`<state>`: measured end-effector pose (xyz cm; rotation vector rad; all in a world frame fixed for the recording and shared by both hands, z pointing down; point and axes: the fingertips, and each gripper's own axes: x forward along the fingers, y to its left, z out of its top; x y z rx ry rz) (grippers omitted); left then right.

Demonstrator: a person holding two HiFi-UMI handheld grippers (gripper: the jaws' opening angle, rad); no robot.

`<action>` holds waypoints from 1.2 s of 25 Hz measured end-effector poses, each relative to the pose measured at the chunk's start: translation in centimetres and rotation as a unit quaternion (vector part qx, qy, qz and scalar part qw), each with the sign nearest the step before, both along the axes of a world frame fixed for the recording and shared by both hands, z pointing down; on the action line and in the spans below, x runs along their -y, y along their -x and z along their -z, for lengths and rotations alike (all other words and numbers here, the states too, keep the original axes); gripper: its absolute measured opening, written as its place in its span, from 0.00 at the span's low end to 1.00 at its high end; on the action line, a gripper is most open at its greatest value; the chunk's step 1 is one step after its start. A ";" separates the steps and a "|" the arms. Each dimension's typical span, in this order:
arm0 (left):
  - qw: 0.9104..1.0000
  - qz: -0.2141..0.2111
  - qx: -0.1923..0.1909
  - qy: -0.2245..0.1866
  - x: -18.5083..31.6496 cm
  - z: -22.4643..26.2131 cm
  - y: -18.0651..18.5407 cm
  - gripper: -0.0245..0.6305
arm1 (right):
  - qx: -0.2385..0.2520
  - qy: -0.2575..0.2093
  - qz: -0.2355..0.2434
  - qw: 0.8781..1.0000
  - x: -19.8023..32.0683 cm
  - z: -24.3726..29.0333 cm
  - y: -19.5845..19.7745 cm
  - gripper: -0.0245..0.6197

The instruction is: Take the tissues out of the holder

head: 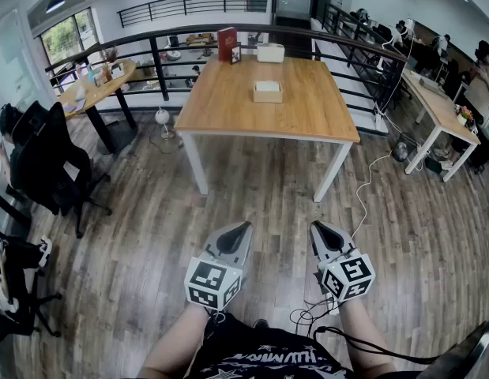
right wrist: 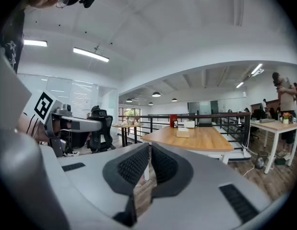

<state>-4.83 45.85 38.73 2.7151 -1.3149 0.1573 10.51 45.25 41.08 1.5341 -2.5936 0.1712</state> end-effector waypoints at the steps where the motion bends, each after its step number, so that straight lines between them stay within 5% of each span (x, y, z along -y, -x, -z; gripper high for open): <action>1: 1.000 0.002 -0.002 0.001 0.0 0.0 -0.2 0.06 | 0.000 -0.004 0.001 1.000 0.0 0.2 -0.3 0.08; 19: 1.000 -0.009 0.005 0.009 -0.6 -0.4 -2.9 0.06 | 0.009 -0.007 -0.013 1.000 -0.3 -0.3 -3.5 0.08; 30: 1.000 -0.015 0.006 0.012 -0.7 -0.8 -3.7 0.06 | 0.058 -0.013 -0.019 0.998 -0.7 -0.5 -4.0 0.08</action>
